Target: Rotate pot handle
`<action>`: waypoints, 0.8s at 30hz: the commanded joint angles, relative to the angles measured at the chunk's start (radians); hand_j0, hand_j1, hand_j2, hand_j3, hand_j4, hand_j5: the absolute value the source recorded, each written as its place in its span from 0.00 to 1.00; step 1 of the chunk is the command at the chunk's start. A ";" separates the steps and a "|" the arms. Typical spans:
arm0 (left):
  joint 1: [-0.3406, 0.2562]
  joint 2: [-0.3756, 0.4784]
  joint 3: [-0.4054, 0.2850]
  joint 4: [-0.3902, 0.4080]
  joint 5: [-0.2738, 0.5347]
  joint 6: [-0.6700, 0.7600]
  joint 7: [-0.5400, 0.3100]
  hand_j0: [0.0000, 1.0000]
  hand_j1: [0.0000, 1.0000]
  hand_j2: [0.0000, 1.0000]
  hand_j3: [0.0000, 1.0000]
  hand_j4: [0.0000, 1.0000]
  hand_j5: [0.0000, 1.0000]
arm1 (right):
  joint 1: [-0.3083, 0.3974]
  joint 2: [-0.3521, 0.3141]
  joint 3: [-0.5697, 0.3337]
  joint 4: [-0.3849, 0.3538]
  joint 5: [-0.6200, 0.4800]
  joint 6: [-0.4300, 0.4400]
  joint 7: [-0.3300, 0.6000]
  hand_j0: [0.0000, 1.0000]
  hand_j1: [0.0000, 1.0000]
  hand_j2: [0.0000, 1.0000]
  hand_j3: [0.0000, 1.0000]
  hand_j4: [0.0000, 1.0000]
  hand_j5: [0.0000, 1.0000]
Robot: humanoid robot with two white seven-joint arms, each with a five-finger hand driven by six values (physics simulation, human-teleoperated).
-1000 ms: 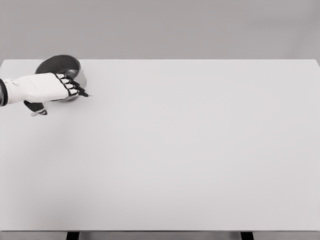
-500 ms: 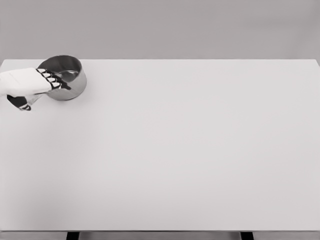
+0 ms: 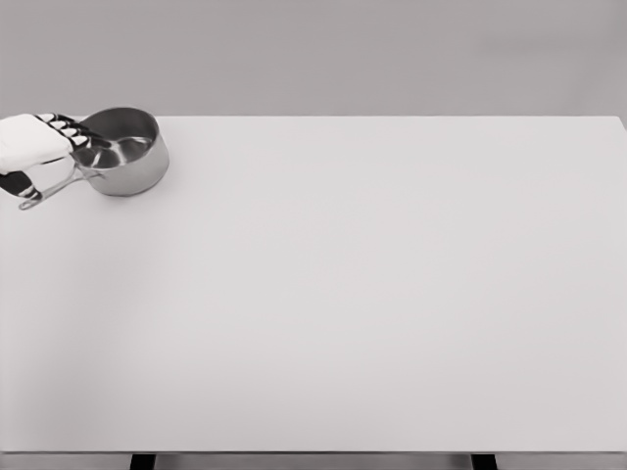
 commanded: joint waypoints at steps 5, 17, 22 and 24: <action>0.002 -0.007 -0.003 0.055 -0.027 0.028 0.057 1.00 1.00 1.00 1.00 1.00 1.00 | 0.000 0.000 0.000 0.001 0.000 0.000 0.000 1.00 1.00 1.00 1.00 1.00 1.00; 0.000 -0.065 -0.003 0.134 -0.151 0.143 0.147 1.00 1.00 1.00 1.00 1.00 1.00 | 0.000 0.000 0.000 0.000 0.000 0.000 0.000 1.00 1.00 1.00 1.00 1.00 1.00; 0.000 -0.081 -0.003 0.161 -0.185 0.195 0.185 1.00 1.00 1.00 1.00 1.00 1.00 | 0.000 0.000 0.000 0.001 0.000 0.000 0.000 1.00 1.00 1.00 1.00 1.00 1.00; -0.002 -0.085 -0.001 0.175 -0.193 0.195 0.196 1.00 1.00 1.00 1.00 1.00 1.00 | 0.000 0.000 0.000 0.000 0.000 0.000 0.000 1.00 1.00 1.00 1.00 1.00 1.00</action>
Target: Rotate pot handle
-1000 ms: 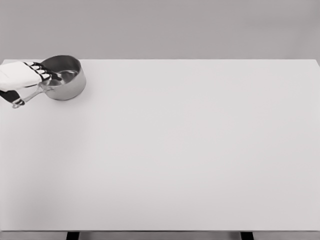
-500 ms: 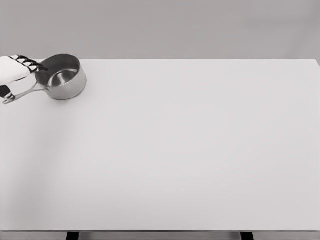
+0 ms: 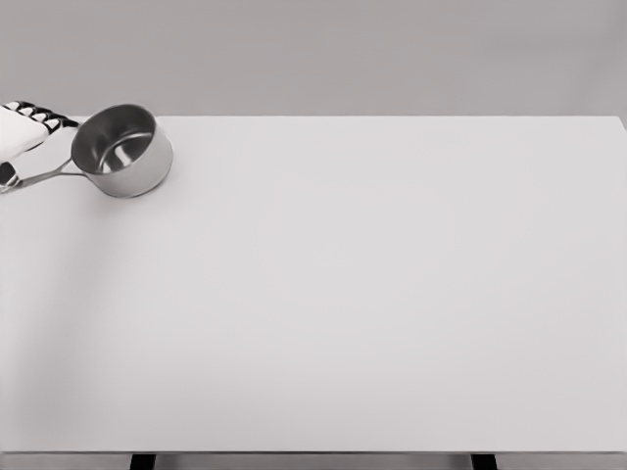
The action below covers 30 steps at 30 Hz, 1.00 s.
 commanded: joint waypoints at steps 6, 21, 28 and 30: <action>-0.017 -0.040 0.001 0.068 -0.039 0.048 0.063 1.00 1.00 1.00 1.00 1.00 1.00 | 0.000 0.000 0.000 0.001 0.000 -0.001 0.000 1.00 1.00 1.00 1.00 1.00 1.00; -0.040 -0.102 -0.001 0.165 -0.087 0.124 0.157 1.00 1.00 1.00 1.00 1.00 1.00 | 0.000 0.000 0.000 -0.001 0.000 0.000 0.000 1.00 1.00 1.00 1.00 1.00 1.00; -0.069 -0.099 0.001 0.182 -0.075 0.117 0.164 1.00 1.00 1.00 1.00 1.00 1.00 | 0.000 0.000 0.000 -0.001 0.000 0.000 0.000 1.00 1.00 1.00 1.00 1.00 1.00; -0.077 -0.095 0.001 0.179 -0.071 0.108 0.164 1.00 1.00 1.00 1.00 1.00 1.00 | 0.000 0.000 0.000 -0.001 0.000 -0.001 0.000 1.00 1.00 1.00 1.00 1.00 1.00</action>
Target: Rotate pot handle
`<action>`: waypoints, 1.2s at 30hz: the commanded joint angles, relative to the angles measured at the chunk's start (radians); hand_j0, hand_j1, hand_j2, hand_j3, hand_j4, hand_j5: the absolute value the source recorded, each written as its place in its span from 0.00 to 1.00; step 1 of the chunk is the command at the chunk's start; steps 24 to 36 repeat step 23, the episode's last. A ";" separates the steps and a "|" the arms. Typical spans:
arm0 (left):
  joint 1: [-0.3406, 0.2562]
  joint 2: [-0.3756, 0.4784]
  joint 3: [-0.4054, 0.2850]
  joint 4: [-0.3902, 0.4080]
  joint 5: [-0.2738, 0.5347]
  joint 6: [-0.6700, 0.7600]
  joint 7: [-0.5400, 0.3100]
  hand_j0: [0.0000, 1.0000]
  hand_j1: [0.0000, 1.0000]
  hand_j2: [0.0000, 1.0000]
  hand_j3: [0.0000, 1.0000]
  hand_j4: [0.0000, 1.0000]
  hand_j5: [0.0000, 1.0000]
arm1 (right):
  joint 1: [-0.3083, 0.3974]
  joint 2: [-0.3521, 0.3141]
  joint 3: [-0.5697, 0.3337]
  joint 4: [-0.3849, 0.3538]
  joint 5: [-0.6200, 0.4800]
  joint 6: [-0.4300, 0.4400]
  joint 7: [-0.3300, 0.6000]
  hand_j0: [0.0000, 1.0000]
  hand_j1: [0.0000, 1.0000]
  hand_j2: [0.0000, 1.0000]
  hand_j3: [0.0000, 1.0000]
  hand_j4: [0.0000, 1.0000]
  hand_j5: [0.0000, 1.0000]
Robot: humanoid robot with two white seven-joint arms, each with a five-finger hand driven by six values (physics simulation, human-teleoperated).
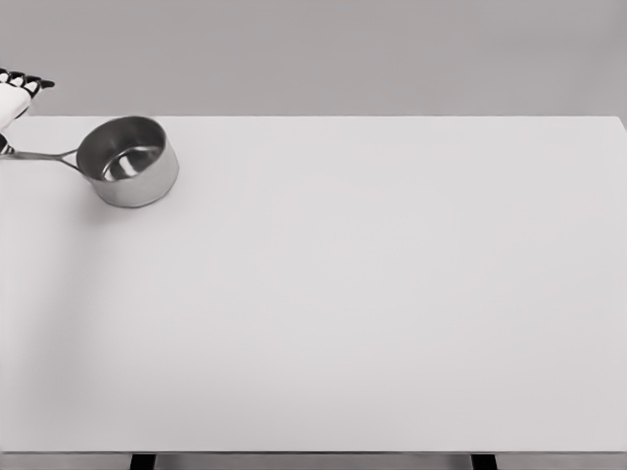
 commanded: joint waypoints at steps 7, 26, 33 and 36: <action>-0.025 0.170 -0.017 -0.130 0.302 -0.384 -0.002 1.00 1.00 1.00 1.00 1.00 1.00 | 0.000 0.000 0.000 0.000 0.000 0.000 0.000 1.00 1.00 1.00 1.00 1.00 1.00; -0.049 0.101 -0.402 -0.836 0.385 -0.384 -0.008 1.00 1.00 1.00 1.00 1.00 1.00 | 0.000 0.000 0.000 0.000 0.000 0.000 0.000 1.00 1.00 1.00 1.00 1.00 1.00; -0.049 0.101 -0.402 -0.836 0.385 -0.384 -0.008 1.00 1.00 1.00 1.00 1.00 1.00 | 0.000 0.000 0.000 0.000 0.000 0.000 0.000 1.00 1.00 1.00 1.00 1.00 1.00; -0.049 0.101 -0.402 -0.836 0.385 -0.384 -0.008 1.00 1.00 1.00 1.00 1.00 1.00 | 0.000 0.000 0.000 0.000 0.000 0.000 0.000 1.00 1.00 1.00 1.00 1.00 1.00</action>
